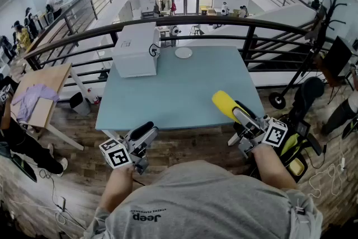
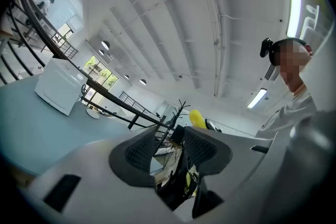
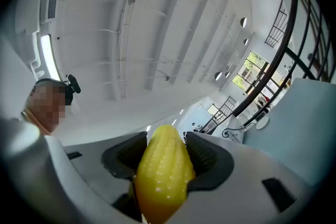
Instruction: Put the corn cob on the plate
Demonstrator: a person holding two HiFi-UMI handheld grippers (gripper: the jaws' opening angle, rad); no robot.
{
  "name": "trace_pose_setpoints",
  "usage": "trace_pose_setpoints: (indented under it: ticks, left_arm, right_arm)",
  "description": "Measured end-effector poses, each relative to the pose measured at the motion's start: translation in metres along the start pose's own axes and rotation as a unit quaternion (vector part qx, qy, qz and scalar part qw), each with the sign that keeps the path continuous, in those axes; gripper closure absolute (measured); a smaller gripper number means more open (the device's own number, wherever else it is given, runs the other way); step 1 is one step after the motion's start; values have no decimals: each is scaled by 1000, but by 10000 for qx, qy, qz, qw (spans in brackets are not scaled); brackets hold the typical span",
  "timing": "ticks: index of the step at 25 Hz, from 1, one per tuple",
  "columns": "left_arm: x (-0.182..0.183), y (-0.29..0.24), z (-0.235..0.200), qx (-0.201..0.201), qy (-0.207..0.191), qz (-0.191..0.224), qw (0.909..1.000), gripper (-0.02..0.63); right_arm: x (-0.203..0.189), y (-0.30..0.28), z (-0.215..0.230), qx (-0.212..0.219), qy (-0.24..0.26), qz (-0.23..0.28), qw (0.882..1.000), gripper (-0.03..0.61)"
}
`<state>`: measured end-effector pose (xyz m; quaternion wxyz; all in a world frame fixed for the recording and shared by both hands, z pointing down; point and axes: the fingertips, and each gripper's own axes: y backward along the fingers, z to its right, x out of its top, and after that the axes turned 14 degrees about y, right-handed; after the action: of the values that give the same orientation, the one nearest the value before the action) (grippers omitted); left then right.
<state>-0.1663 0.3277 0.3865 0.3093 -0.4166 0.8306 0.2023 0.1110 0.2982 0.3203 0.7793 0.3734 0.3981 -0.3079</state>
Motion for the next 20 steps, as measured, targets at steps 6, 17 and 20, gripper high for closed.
trace_pose_setpoints:
  ticks: [6,17,20]
  left_arm:
    - [-4,-6,2,-4,-31,-15,10000,423]
    - [-10,-29,8,-6,-99,-107,9999,425]
    - [-14,-40,11,-10,-133,-130,9998,424]
  right_arm:
    - [1,4,2,23,2,27,10000,333]
    - [11,23,16,32,-103,76,9999,331]
    - [16,32,22,78,-164,98,9998,331]
